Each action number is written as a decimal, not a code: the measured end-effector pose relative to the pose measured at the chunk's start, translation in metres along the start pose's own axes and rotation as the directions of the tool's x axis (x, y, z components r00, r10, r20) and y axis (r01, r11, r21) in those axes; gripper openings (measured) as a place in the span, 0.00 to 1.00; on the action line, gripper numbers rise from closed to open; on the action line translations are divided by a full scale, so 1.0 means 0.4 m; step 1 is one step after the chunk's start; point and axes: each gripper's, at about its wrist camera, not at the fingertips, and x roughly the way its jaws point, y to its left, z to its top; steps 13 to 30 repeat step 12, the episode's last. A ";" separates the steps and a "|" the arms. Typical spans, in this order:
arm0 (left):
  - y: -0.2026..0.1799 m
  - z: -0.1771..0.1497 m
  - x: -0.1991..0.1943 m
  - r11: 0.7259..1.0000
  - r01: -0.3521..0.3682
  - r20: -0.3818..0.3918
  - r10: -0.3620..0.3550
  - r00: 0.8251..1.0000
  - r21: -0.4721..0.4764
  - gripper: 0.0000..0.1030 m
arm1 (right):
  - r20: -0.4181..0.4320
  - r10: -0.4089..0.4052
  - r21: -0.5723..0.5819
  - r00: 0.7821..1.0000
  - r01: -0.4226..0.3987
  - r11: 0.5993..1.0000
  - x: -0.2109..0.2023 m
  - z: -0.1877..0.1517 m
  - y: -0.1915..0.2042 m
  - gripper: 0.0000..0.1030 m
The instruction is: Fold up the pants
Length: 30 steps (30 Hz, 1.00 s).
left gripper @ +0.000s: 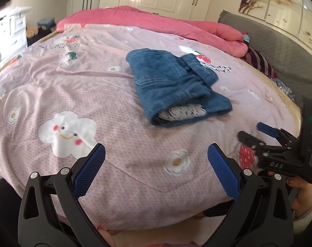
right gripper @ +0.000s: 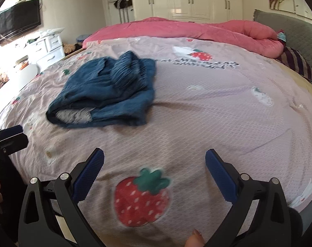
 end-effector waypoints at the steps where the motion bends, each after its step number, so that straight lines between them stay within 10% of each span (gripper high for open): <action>1: 0.009 0.010 0.001 1.000 -0.019 0.009 0.019 1.000 -0.004 0.91 | 0.000 -0.006 0.010 1.000 0.006 1.000 0.001 0.006 -0.012 0.96; 5: 0.097 0.111 0.007 0.994 -0.109 0.072 0.109 0.991 -0.012 0.91 | 0.022 -0.069 0.100 0.997 0.067 0.993 0.000 0.065 -0.123 0.96; 12: 0.387 0.281 0.200 0.938 -0.340 -0.099 0.333 0.938 -0.063 0.91 | -0.031 -0.299 0.257 0.954 0.297 0.920 0.082 0.235 -0.437 0.96; 30: 0.387 0.281 0.200 0.938 -0.340 -0.099 0.333 0.938 -0.063 0.91 | -0.031 -0.299 0.257 0.954 0.297 0.920 0.082 0.235 -0.437 0.96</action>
